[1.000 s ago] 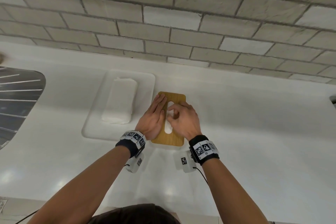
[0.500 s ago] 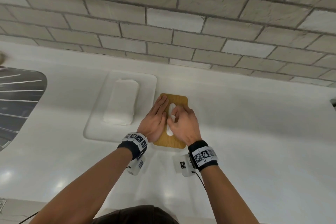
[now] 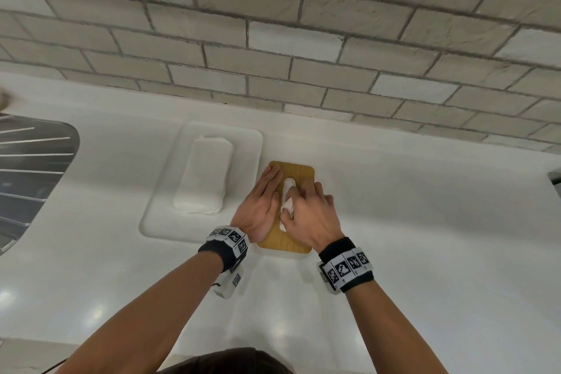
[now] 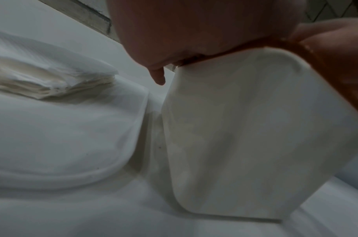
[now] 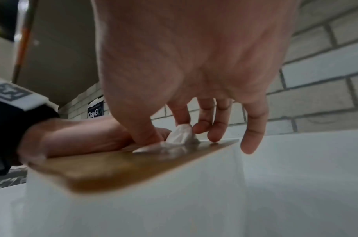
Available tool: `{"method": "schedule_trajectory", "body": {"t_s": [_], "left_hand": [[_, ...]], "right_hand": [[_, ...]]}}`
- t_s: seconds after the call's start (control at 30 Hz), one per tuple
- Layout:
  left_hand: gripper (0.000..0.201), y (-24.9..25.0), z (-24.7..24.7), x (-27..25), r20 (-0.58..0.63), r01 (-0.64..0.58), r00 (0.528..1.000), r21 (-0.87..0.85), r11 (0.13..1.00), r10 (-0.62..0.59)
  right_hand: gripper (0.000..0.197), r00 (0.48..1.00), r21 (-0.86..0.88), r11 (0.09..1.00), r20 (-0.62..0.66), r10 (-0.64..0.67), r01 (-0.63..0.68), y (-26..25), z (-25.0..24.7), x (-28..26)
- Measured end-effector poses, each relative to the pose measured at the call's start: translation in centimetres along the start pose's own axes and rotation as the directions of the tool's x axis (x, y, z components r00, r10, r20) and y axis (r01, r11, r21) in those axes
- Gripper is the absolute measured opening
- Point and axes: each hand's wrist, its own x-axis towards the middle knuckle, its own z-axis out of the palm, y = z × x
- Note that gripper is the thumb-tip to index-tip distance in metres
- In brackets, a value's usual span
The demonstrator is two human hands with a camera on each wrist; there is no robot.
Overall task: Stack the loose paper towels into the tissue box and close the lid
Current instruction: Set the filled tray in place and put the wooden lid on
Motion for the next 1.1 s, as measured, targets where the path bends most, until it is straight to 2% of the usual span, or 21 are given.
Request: {"method": "schedule_trajectory", "body": {"t_s": [0.1, 0.17, 0.3, 0.33, 0.37, 0.43, 0.47, 0.5, 0.53, 0.6, 0.7, 0.77, 0.83, 0.9, 0.97, 1.03, 1.1], "left_hand": [[0.058, 0.6, -0.6, 0.2, -0.005, 0.034, 0.999, -0.058, 0.998, -0.034], [0.059, 0.9, -0.8, 0.2, -0.009, 0.061, 0.998, -0.109, 0.992, -0.063], [0.054, 0.9, -0.8, 0.2, -0.002, 0.081, 0.997, -0.142, 0.987, -0.082], [0.054, 0.8, -0.7, 0.2, 0.003, 0.079, 0.997, -0.147, 0.986, -0.08], [0.054, 0.5, -0.4, 0.2, 0.008, 0.06, 0.998, -0.137, 0.989, -0.06], [0.053, -0.3, 0.2, 0.0, 0.03, 0.019, 0.999, -0.076, 0.997, -0.017], [0.052, -0.6, 0.5, 0.0, 0.035, -0.01, 0.999, -0.04, 0.999, 0.011], [0.052, -0.9, 0.8, 0.0, 0.039, -0.031, 0.999, 0.001, 1.0, 0.031], [0.052, -0.6, 0.5, 0.1, 0.029, 0.005, 1.0, -0.026, 1.0, -0.005], [0.055, 0.2, -0.1, 0.2, 0.001, 0.049, 0.999, -0.087, 0.995, -0.049], [0.053, 0.8, -0.6, 0.1, -0.022, 0.036, 0.999, -0.076, 0.996, -0.038], [0.051, 1.1, -0.9, 0.1, -0.068, 0.04, 0.997, -0.055, 0.998, -0.043], [0.044, 1.3, -1.4, 0.0, -0.123, 0.055, 0.99, -0.082, 0.995, -0.064], [0.026, 1.8, -1.8, -0.5, -0.172, 0.024, 0.985, -0.049, 0.998, -0.032], [0.015, 2.2, -2.1, -1.1, -0.141, -0.018, 0.99, 0.024, 1.0, 0.021], [0.023, 2.3, -2.0, -1.5, -0.055, -0.049, 0.997, 0.096, 0.994, 0.055], [0.028, 2.3, -2.1, -1.3, 0.009, -0.087, 0.996, 0.144, 0.986, 0.087]], "right_hand": [[0.023, 0.999, 0.111, 0.993, -0.001, -0.048, 0.048, 0.2, -0.8, -0.3], [0.01, 0.994, 0.162, 0.983, -0.081, -0.073, 0.086, 0.5, -1.4, -1.4], [0.02, 0.98, 0.37, 0.929, -0.195, 0.051, 0.026, 0.3, -3.6, -1.1], [0.019, 0.983, 0.342, 0.94, -0.175, 0.051, 0.012, 0.0, -4.2, -0.2], [0.02, 0.995, 0.279, 0.96, -0.097, 0.022, 0.005, -0.5, -4.7, 1.0], [0.036, 0.988, 0.073, 0.996, 0.144, -0.052, 0.042, -1.6, -4.8, 2.9], [0.041, 0.974, -0.018, 0.997, 0.216, -0.074, 0.08, -2.0, -4.5, 3.5], [0.041, 0.97, -0.088, 0.992, 0.233, -0.069, 0.092, -2.2, -4.1, 3.9], [0.035, 0.973, -0.122, 0.99, 0.227, -0.039, 0.068, -2.0, -3.6, 4.3], [0.026, 0.977, -0.068, 0.996, 0.202, 0.062, -0.049, -0.9, -2.8, 4.9], [0.018, 0.952, 0.222, 0.935, 0.196, 0.236, -0.277, 1.2, -2.1, 5.3], [0.019, 0.937, 0.399, 0.847, 0.155, 0.314, -0.351, 1.8, -2.0, 5.2], [0.024, 0.929, 0.489, 0.791, 0.147, 0.34, -0.368, 1.7, -2.2, 4.7], [0.038, 0.938, 0.411, 0.844, 0.18, 0.297, -0.345, 1.4, -2.7, 4.5], [0.035, 0.949, 0.286, 0.915, 0.218, 0.228, -0.285, 1.5, -2.7, 4.7], [0.024, 0.951, 0.243, 0.939, 0.253, 0.179, -0.241, 1.9, -2.7, 5.3], [0.026, 0.949, 0.23, 0.946, 0.27, 0.164, -0.229, 2.1, -2.9, 5.8]]}}
